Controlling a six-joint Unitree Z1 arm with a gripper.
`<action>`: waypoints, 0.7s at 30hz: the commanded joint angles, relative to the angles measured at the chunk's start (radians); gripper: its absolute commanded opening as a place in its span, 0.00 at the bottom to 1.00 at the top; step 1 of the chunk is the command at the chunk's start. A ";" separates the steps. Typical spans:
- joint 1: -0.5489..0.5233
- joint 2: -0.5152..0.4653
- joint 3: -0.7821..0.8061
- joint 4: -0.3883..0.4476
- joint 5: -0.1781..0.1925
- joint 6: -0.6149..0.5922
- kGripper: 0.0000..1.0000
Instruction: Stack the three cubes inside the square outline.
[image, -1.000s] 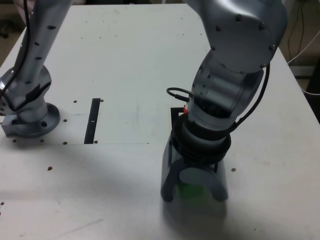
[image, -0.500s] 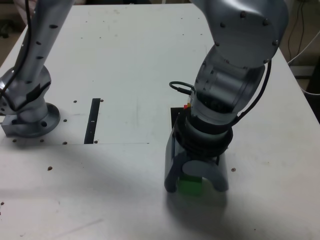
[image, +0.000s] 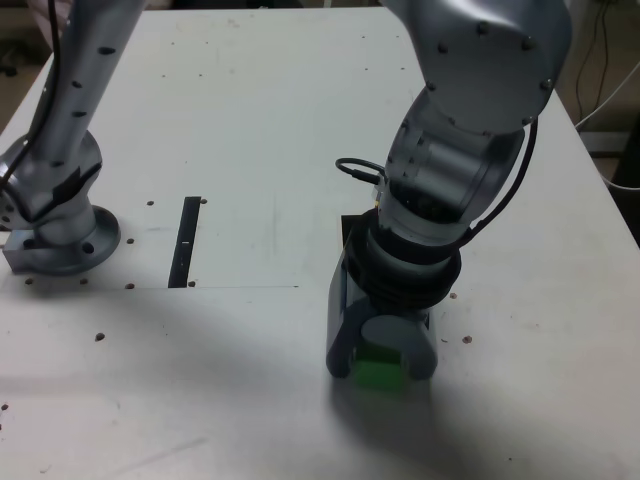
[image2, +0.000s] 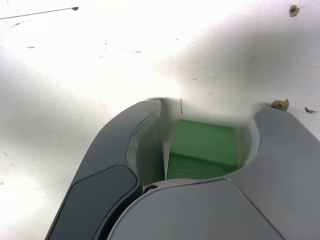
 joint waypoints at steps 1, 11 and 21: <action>0.002 -0.006 -0.012 0.006 -0.001 0.001 0.23; 0.012 -0.046 -0.094 0.126 0.024 0.041 0.19; 0.101 -0.191 -0.212 0.315 0.058 0.252 0.15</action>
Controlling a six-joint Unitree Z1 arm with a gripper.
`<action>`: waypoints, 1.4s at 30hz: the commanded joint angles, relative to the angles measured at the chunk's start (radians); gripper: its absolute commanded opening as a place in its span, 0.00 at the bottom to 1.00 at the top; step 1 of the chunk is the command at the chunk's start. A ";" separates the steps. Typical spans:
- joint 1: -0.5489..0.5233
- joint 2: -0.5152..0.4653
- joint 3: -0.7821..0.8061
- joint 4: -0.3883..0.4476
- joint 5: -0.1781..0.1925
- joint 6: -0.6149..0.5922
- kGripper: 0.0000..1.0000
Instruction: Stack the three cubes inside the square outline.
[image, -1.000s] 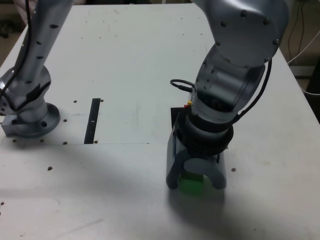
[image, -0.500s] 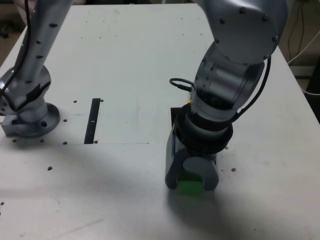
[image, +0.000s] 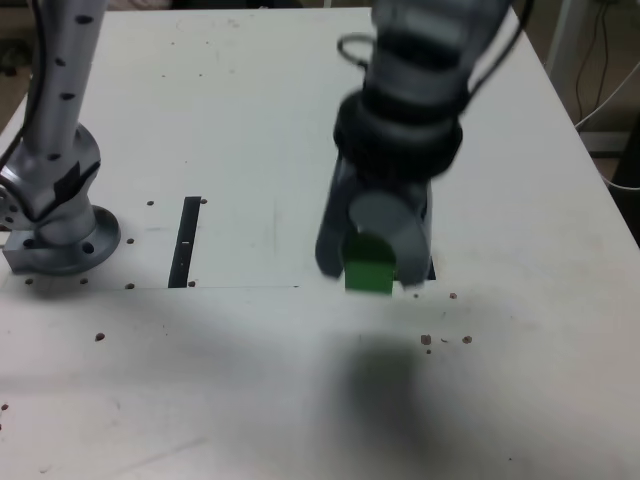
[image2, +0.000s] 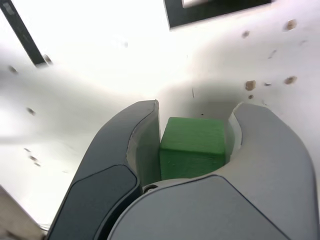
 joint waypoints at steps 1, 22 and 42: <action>0.035 -0.049 -0.014 0.025 0.018 0.056 0.15; 0.333 -0.029 -0.097 0.043 0.088 0.384 0.11; 0.316 0.057 -0.061 0.017 0.069 0.341 0.12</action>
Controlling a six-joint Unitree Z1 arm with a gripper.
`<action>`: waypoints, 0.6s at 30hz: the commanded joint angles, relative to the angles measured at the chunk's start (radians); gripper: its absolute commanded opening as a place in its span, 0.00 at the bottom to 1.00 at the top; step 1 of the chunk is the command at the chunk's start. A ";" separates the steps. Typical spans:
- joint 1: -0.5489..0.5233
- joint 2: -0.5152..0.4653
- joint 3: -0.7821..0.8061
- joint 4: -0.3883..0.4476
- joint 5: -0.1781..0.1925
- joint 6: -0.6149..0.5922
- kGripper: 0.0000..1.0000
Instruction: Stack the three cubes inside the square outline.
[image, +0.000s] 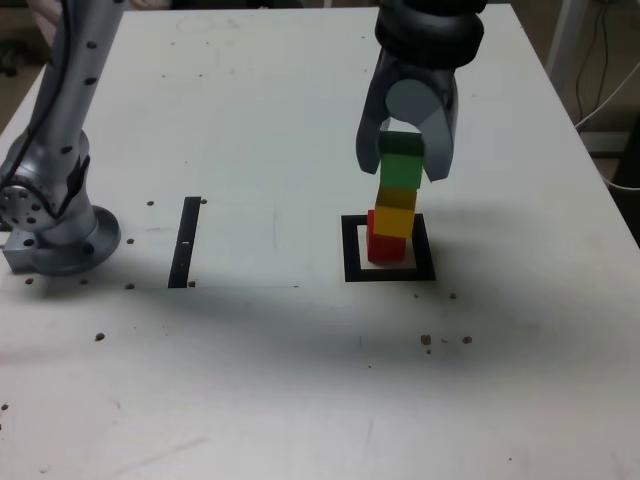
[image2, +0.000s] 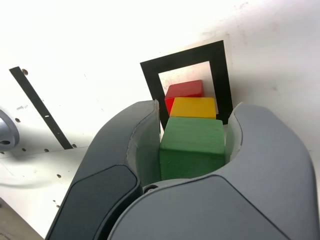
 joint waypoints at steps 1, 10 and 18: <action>-0.004 0.008 0.002 0.008 -0.003 -0.002 0.12; -0.020 -0.002 0.039 -0.006 -0.015 -0.014 0.12; -0.025 -0.003 0.060 -0.041 -0.007 -0.025 0.17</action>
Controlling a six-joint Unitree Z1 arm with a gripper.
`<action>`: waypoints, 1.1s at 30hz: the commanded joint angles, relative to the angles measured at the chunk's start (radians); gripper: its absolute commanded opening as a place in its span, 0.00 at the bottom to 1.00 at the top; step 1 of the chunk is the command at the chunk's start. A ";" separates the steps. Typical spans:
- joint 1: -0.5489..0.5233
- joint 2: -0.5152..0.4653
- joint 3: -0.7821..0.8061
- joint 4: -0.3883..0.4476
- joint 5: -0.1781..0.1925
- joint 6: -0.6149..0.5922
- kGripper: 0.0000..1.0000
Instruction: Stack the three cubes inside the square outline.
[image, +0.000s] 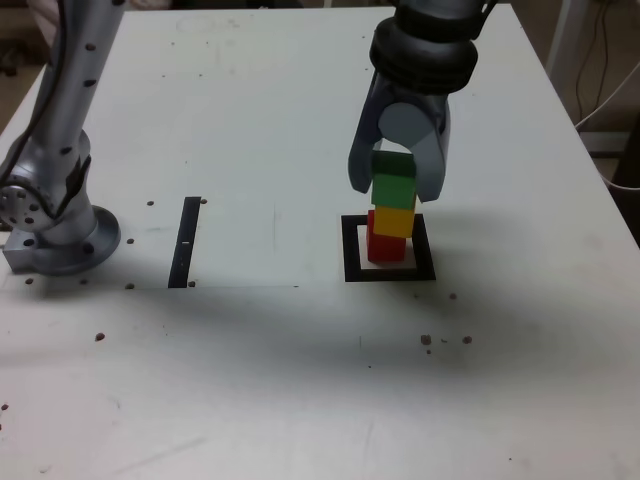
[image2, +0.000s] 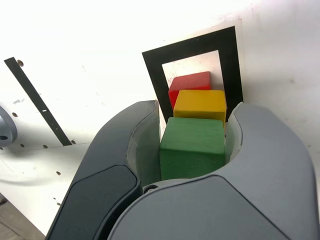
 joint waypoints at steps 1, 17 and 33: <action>0.001 -0.007 -0.001 -0.001 0.000 -0.001 0.20; 0.002 -0.013 0.024 -0.002 -0.005 -0.002 0.99; -0.015 -0.183 0.128 0.003 -0.021 -0.009 0.99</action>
